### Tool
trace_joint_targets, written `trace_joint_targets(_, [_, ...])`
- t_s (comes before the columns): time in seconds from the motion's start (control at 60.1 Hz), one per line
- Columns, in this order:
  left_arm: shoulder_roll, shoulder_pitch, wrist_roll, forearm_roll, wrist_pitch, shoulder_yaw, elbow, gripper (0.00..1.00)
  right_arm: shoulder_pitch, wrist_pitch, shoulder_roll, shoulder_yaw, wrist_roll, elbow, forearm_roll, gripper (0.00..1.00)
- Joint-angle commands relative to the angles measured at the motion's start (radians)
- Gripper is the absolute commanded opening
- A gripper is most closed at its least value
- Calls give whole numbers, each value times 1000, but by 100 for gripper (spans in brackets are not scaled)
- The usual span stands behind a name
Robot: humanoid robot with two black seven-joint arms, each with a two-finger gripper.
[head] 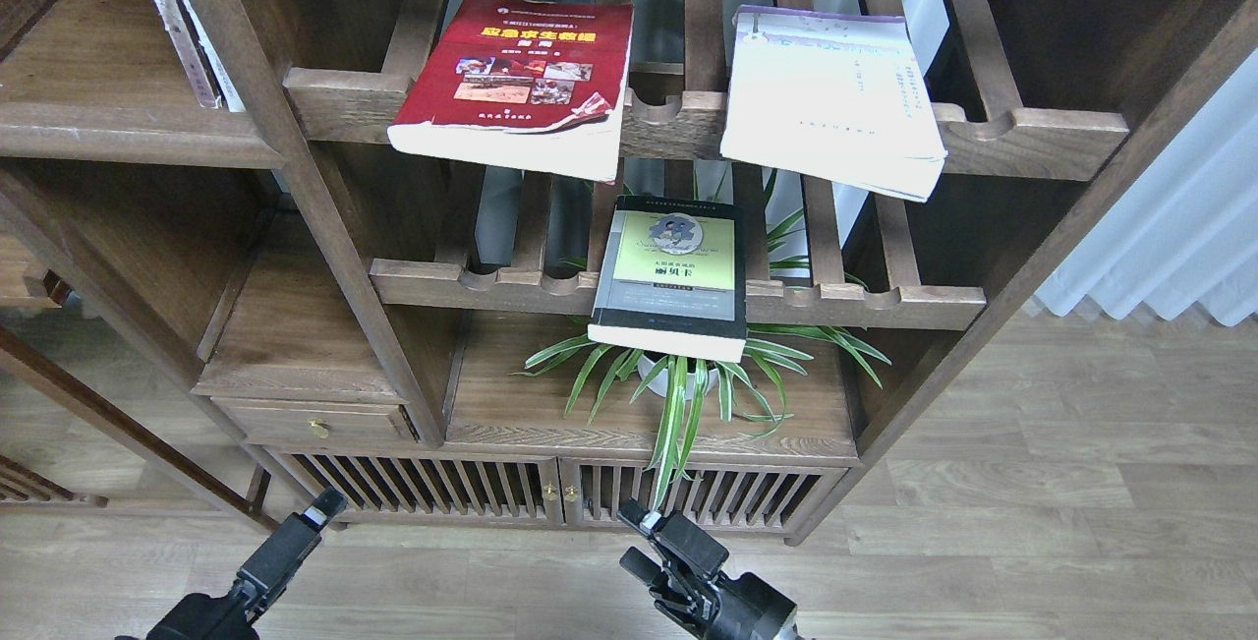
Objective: Organize books on shelf
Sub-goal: 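Raise the right gripper toward the white-and-green book on the middle shelf, then grasp the white-and-green book with the right gripper and tip it out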
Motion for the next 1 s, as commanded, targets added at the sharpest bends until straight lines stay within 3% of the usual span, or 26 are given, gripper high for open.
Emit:
trace_joint_targets(0.0, [2,-1,0,0,0,-2,10,100,63,0,0,-1,16,-2,-4,100])
trace_joint_targets(0.316, [4,-4,0,0,0,-34,30,100,142,0,0,-17,4,6,-42,100])
trace_joint_targets(0.5, [10,-3,0,0,0,-36,31,100,189,0,0,2,23,-2,-62,100])
trace_joint_targets(0.633, [15,-3,0,0,0,-36,37,100,217,0,0,6,72,-2,-56,100])
trace_joint_targets(0.683, [19,-3,0,0,0,-36,37,100,221,0,0,8,107,-4,-55,100])
trace_joint_targets(0.699, [21,-3,0,0,0,-36,37,100,227,0,0,22,153,-2,-53,100])
trace_joint_targets(0.849, [21,-3,0,0,0,-36,45,100,234,0,0,37,256,1,-51,100])
trace_joint_targets(0.982, [21,-3,0,0,0,-36,47,100,243,0,0,40,290,4,-51,100])
